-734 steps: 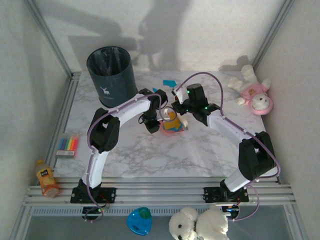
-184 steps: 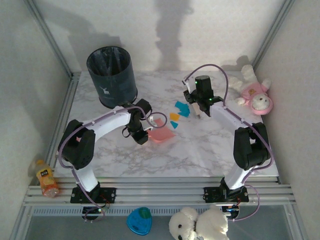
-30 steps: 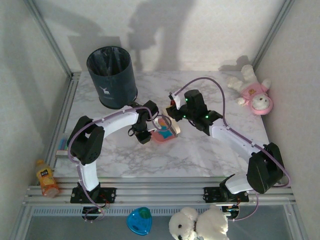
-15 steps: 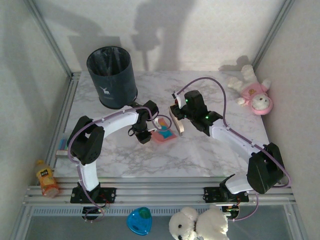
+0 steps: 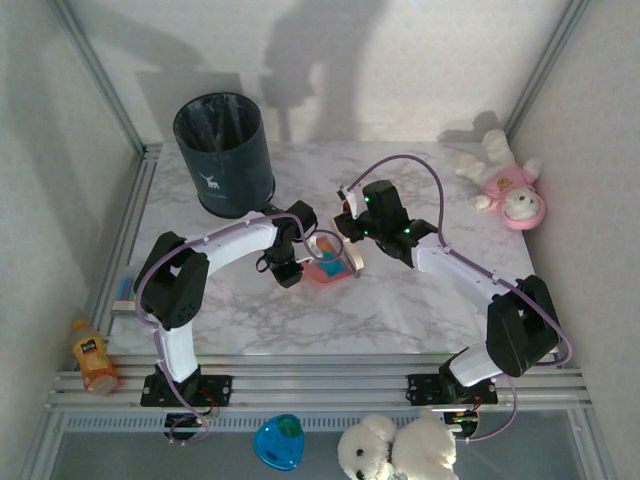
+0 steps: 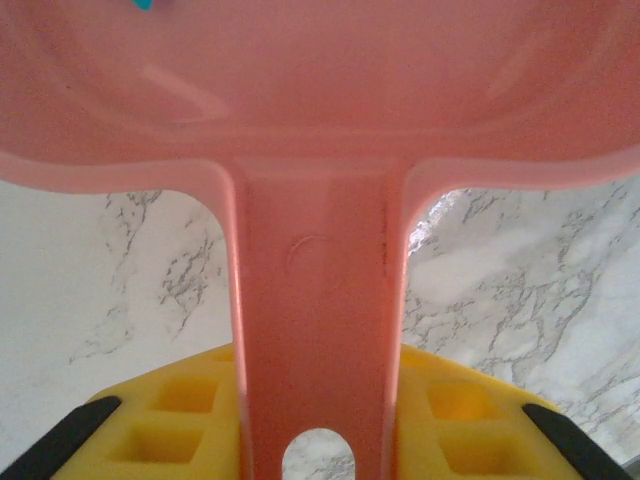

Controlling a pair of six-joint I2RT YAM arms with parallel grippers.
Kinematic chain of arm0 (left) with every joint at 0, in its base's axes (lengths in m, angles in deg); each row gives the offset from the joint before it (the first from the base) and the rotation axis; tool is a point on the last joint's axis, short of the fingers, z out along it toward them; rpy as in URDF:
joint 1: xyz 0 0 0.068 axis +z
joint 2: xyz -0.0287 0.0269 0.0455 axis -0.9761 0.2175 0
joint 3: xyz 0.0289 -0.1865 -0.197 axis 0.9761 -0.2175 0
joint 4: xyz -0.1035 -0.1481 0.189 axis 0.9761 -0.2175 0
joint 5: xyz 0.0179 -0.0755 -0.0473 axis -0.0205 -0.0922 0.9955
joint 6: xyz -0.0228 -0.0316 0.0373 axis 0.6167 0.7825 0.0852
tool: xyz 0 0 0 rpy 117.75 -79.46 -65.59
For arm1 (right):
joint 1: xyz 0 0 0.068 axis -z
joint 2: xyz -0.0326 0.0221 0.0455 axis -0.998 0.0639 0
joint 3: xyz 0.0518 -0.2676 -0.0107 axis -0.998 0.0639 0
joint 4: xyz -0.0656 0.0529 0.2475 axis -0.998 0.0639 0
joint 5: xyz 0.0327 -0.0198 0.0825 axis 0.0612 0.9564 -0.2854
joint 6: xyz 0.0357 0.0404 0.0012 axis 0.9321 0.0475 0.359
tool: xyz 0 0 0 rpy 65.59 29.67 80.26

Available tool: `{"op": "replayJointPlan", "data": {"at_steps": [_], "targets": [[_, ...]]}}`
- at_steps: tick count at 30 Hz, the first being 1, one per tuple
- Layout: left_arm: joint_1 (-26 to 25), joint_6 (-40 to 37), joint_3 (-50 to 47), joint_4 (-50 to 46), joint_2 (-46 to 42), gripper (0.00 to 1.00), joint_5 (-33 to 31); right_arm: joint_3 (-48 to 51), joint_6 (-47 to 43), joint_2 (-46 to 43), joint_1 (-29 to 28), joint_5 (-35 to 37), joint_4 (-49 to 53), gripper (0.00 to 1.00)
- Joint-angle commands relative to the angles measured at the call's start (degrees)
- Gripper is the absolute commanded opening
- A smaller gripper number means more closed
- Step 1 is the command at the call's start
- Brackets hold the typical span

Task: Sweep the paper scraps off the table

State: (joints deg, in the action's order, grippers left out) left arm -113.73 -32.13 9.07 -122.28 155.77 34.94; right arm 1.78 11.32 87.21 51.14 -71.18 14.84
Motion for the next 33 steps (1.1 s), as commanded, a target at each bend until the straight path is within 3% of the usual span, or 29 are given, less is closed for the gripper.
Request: {"op": "replayJointPlan", "data": {"at_steps": [1,9,20,33], "targets": [[-0.15,-0.28,0.4,-1.57,-0.98,0.18,0.23,-1.19,1.85,0.04,-0.64,-5.6,-0.7,0.0],[-0.27,-0.32,0.43,-1.48,-0.89,0.18,0.19,-0.49,2.9,-1.29,-0.63,-8.42,-2.92,0.0],[-0.23,-0.17,0.24,-1.33,-0.98,0.18,0.26,0.29,3.34,-2.37,-0.68,-0.64,-2.71,0.0],[-0.18,0.07,-0.21,-0.45,-1.5,0.18,0.15,4.2,5.76,-5.86,0.15,3.0,-7.49,0.0]]}}
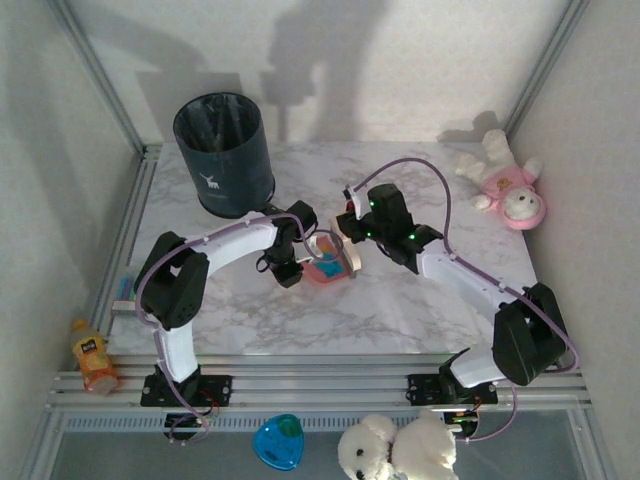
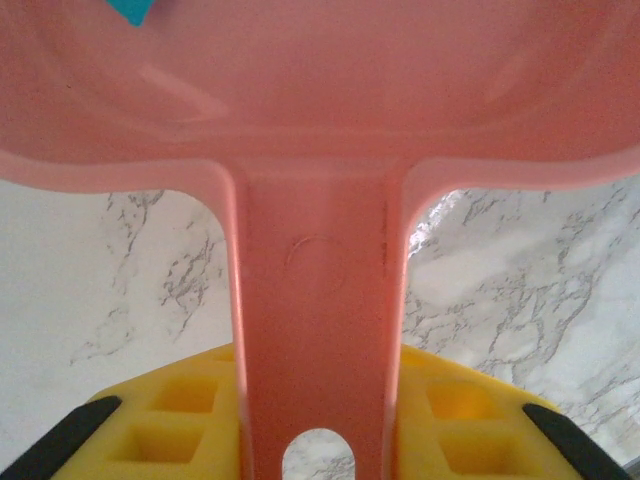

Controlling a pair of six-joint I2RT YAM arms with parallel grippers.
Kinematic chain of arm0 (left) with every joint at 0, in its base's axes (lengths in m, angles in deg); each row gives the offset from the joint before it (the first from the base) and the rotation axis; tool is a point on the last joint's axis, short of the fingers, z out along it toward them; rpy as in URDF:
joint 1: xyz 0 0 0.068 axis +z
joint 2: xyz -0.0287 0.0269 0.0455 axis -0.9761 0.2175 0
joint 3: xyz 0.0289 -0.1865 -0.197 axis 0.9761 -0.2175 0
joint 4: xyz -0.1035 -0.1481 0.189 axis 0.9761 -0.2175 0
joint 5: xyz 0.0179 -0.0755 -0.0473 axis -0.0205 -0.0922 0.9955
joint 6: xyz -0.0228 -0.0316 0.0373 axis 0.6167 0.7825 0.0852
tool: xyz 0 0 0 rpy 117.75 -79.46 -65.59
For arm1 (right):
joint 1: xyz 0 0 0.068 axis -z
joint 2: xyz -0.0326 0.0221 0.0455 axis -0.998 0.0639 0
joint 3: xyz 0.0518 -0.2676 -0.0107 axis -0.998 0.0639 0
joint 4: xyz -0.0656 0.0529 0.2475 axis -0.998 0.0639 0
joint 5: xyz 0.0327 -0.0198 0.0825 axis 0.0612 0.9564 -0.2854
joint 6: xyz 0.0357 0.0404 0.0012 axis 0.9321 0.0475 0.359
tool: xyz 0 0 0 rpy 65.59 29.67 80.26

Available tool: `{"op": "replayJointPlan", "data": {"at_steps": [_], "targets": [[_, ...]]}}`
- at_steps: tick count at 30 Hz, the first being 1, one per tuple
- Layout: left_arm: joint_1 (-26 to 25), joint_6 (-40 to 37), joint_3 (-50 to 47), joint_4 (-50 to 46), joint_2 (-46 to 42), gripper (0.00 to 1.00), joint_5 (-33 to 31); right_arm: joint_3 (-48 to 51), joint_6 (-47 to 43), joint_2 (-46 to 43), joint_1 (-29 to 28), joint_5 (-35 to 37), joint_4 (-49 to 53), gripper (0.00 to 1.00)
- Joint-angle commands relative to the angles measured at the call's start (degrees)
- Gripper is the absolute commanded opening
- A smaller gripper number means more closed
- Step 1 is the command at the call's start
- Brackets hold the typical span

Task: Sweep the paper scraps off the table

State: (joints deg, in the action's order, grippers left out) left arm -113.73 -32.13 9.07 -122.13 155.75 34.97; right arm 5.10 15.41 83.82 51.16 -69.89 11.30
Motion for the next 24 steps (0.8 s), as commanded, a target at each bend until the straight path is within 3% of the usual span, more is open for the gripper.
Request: {"op": "replayJointPlan", "data": {"at_steps": [1,7,24], "targets": [[-0.17,0.16,-0.23,-0.5,-1.49,0.18,0.13,1.29,2.15,-2.82,0.33,1.74,-4.44,0.0],[0.23,1.18,0.6,0.27,-1.92,0.18,0.36,3.67,4.12,-5.76,2.25,5.5,-5.48,0.0],[3.85,7.75,7.24,2.25,-2.7,0.18,3.31,9.24,2.79,-15.66,11.27,5.14,-1.83,0.0]]}}
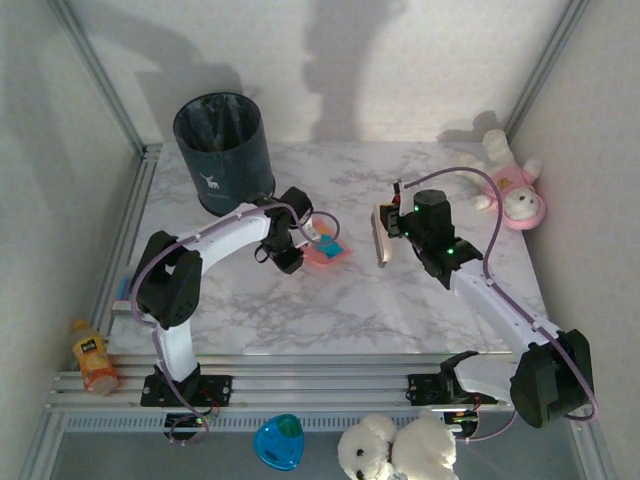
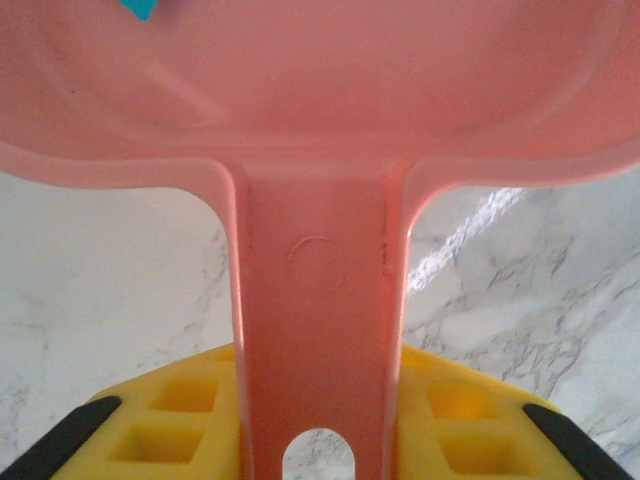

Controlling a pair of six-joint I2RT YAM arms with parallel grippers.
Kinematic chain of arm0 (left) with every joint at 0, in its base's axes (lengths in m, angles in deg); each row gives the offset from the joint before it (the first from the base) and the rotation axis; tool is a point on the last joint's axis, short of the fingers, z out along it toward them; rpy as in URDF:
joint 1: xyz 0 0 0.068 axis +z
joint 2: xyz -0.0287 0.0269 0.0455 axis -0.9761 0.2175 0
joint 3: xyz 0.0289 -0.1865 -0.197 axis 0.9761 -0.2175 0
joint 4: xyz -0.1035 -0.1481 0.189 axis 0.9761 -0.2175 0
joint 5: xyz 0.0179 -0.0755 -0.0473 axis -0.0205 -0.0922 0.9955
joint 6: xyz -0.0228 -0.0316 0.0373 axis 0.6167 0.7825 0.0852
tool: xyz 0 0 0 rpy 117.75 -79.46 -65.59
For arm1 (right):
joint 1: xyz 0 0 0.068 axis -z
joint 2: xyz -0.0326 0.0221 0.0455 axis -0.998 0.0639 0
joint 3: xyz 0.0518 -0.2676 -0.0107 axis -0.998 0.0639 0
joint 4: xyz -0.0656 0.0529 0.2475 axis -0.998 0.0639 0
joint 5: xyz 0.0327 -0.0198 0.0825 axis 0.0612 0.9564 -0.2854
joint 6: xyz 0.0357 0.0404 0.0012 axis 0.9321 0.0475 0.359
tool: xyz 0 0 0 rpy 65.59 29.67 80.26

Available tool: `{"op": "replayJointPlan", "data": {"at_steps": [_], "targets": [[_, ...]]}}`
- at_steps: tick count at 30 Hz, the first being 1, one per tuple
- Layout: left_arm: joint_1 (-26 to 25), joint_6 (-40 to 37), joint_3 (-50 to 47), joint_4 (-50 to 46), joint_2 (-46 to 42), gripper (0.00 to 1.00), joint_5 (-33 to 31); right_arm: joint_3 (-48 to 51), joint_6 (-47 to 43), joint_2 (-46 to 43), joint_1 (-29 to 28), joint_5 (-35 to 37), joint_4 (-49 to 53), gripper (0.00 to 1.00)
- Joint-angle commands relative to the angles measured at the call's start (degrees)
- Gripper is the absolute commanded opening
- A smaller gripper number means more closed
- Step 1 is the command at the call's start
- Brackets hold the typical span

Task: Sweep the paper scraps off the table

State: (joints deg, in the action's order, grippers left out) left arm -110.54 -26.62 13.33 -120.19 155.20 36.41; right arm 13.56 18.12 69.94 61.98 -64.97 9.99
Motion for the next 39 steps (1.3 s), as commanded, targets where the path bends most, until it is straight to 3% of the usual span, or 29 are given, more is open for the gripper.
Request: {"op": "replayJointPlan", "data": {"at_steps": [1,22,39], "targets": [[0.91,2.61,3.67,0.59,-2.25,0.17,2.16,0.74,-0.03,-2.03,0.53,0.13,-0.17,0.0],[4.43,12.79,15.55,5.45,-3.8,0.17,9.09,1.04,-0.34,-4.2,1.56,-0.77,1.2,0.0],[12.82,20.16,20.99,12.04,-8.26,0.17,21.02,0.96,0.91,-2.81,1.6,-3.02,0.57,0.0]]}}
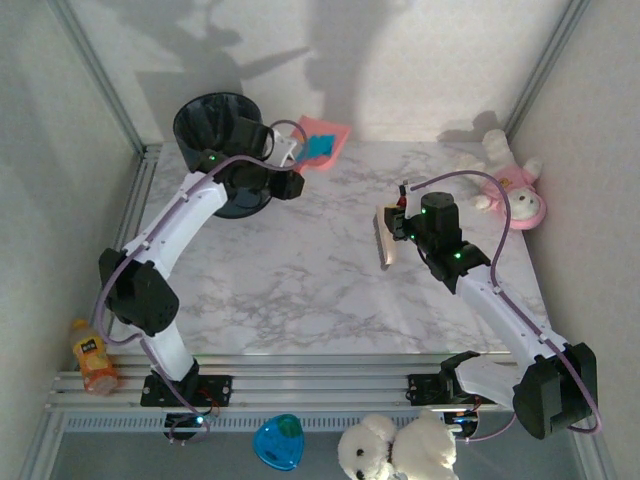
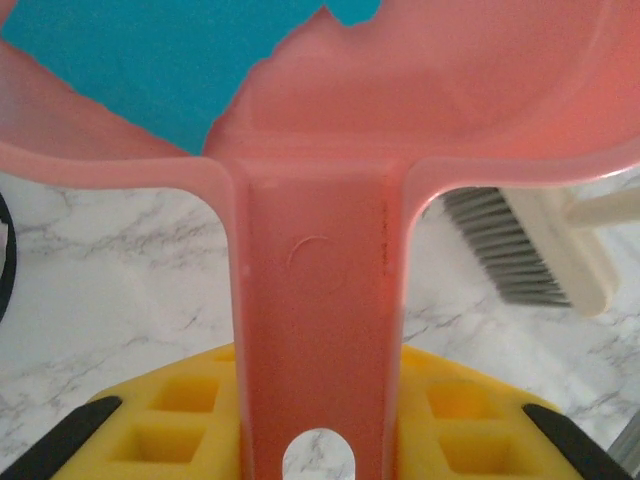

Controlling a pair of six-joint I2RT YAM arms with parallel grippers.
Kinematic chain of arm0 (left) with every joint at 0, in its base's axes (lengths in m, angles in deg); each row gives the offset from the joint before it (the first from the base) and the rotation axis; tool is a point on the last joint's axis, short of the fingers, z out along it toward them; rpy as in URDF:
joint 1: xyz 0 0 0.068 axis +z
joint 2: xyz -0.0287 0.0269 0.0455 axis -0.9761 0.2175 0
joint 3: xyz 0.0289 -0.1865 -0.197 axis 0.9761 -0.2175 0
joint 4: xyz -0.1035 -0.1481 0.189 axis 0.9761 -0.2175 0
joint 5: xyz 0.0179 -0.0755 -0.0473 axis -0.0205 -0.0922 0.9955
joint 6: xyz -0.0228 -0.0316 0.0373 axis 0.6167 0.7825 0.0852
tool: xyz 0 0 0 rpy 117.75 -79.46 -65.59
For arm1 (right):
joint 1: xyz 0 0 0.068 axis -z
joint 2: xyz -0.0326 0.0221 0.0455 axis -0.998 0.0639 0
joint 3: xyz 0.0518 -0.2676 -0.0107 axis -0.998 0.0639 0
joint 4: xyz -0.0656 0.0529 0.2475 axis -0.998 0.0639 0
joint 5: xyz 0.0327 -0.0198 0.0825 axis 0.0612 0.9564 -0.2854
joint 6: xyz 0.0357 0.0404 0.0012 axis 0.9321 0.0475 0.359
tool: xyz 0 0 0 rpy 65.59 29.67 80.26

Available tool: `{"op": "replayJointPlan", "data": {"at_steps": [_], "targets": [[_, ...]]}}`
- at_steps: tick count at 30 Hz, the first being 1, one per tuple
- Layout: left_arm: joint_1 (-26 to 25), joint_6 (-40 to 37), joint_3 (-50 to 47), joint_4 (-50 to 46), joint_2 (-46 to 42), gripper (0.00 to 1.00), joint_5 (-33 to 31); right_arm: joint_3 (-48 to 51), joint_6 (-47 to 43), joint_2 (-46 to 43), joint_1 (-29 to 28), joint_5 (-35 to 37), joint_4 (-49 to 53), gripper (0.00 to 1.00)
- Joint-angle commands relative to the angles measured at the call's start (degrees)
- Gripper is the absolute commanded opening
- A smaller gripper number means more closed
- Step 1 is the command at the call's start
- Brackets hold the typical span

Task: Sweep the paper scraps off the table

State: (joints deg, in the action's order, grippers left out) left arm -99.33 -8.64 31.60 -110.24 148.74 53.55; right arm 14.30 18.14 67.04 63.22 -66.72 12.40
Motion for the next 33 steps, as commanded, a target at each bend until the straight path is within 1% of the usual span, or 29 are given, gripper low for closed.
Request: {"op": "replayJointPlan", "data": {"at_steps": [1,5,11,14,21,24,33], "targets": [[2.21,2.63,3.46,1.97,-1.53,0.17,4.07,0.33,0.91,0.15,0.34,-1.26,-1.94,0.0],[4.39,4.41,5.61,2.79,-0.98,0.17,5.59,0.23,1.06,0.19,0.3,-1.36,-2.01,0.0],[6.41,7.0,4.8,6.77,-1.59,0.17,6.57,0.26,1.35,0.42,0.41,-1.34,-2.01,0.0],[7.52,9.19,4.37,9.08,-1.83,0.17,8.07,0.37,1.44,0.57,0.42,-1.32,-2.04,0.0],[10.45,17.53,1.98,17.47,-2.55,0.17,14.0,0.32,1.57,0.77,0.44,-1.45,-1.95,0.0],[11.35,21.67,0.93,20.54,-2.56,0.17,14.42,0.27,1.61,0.75,0.44,-1.39,-1.98,0.0],[13.17,31.66,-3.11,30.17,-2.59,0.16,18.89,0.28,1.61,0.92,0.41,-1.29,-1.95,0.0]]}}
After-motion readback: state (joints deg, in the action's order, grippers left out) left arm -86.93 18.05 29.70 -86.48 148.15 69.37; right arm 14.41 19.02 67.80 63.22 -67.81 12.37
